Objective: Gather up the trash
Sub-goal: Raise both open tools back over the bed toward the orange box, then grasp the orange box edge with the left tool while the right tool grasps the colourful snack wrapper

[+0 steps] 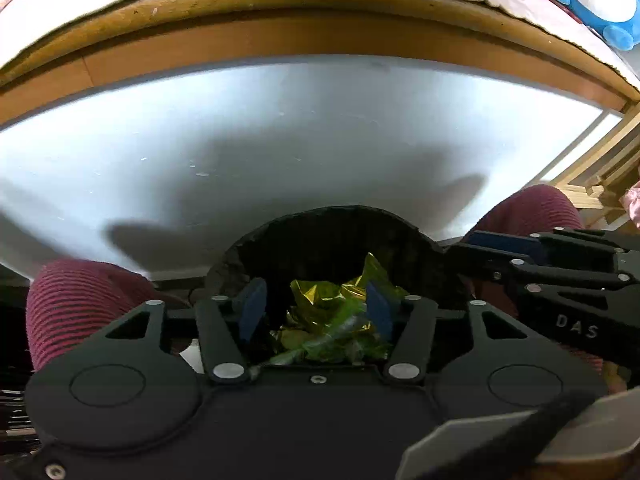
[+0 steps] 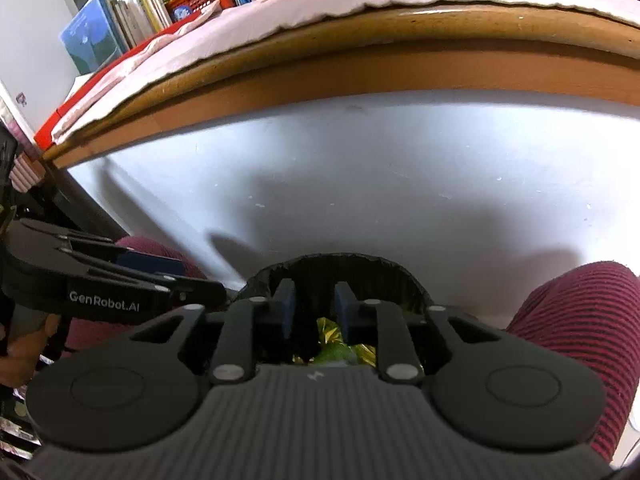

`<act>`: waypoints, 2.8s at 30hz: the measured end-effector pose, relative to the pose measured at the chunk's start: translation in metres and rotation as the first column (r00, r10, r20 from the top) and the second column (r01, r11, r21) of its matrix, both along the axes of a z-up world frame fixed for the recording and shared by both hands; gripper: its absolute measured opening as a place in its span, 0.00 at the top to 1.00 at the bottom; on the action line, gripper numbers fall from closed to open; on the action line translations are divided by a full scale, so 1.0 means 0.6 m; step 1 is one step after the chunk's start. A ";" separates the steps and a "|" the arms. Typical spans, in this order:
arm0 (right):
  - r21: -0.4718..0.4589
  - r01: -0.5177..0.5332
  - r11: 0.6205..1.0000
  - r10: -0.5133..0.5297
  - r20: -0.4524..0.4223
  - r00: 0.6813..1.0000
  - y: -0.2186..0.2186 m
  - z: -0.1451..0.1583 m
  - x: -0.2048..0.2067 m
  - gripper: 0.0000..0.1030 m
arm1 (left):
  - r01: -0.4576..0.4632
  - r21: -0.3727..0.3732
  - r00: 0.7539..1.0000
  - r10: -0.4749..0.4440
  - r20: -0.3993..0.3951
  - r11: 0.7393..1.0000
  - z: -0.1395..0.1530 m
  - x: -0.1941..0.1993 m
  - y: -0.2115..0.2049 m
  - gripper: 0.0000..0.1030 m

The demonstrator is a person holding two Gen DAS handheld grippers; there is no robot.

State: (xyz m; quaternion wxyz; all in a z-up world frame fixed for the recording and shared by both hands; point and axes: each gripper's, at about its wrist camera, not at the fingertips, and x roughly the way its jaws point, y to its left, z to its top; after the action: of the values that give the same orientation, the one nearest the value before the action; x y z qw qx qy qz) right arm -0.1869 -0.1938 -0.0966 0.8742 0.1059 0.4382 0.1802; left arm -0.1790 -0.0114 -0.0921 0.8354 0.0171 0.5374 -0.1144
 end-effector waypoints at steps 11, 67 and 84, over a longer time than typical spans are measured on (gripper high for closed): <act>0.060 0.004 0.998 -0.012 0.132 0.991 -0.030 0.061 0.013 0.27 | -0.039 -0.079 0.982 0.053 0.183 0.996 0.079 0.003 0.024 0.24; -0.198 0.075 0.977 -0.010 0.308 0.951 -0.002 0.143 0.527 0.50 | -0.260 -0.548 0.776 0.510 0.372 0.795 0.200 0.537 0.069 0.88; -0.194 0.047 0.980 0.037 0.406 0.913 -0.013 0.176 0.453 0.19 | -0.177 -0.461 0.703 0.440 0.559 0.870 0.255 0.316 0.092 0.92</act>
State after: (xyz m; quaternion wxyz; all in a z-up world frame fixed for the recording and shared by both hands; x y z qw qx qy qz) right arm 0.0847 -0.2017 0.0087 0.9530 -0.0211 0.2617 0.1512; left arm 0.0105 0.0439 0.0607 0.9628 -0.1955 0.1777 -0.0570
